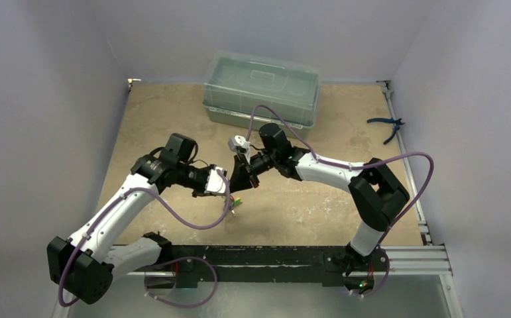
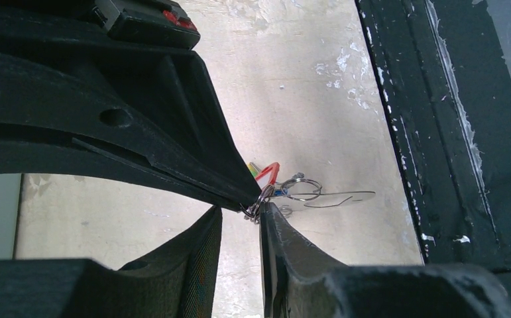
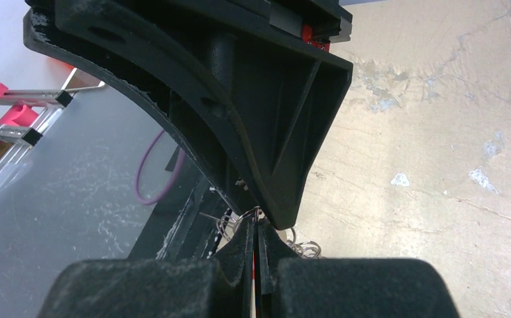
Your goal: Remove the keys from the keyring
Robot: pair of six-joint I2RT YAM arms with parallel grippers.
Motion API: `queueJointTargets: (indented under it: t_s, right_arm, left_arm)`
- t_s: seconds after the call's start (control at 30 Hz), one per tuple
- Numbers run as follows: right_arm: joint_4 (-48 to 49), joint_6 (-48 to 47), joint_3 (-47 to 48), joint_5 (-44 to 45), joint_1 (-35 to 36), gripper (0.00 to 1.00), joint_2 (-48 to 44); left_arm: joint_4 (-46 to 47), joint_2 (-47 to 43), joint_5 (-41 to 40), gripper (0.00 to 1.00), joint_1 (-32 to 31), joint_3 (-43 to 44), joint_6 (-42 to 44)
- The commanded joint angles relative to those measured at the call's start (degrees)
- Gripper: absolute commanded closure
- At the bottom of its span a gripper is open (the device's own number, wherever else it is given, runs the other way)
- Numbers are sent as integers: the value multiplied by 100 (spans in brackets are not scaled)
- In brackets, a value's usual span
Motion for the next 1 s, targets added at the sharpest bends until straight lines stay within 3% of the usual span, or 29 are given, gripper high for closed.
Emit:
queueJointTargets:
  t_s: [0.0, 0.33, 0.53, 0.7, 0.97]
  right_arm:
    - [190, -1, -52, -161, -11, 100, -79]
    - [127, -76, -72, -179, -15, 100, -103]
    - [49, -129, -76, -182, -16, 100, -118]
    - [-283, -408, -57, -179, -15, 100, -174]
    - [-636, -727, -206, -191, -31, 100, -297]
  left_arm:
    - [-126, -50, 64, 75, -52, -93, 224]
    - [-190, -29, 35, 83, -52, -161, 302]
    - [-185, -31, 90, 100, -52, -124, 237]
    - [-122, -68, 104, 100, 97, -207, -196]
    - [-36, 10, 638, 100, 979, -426, -523]
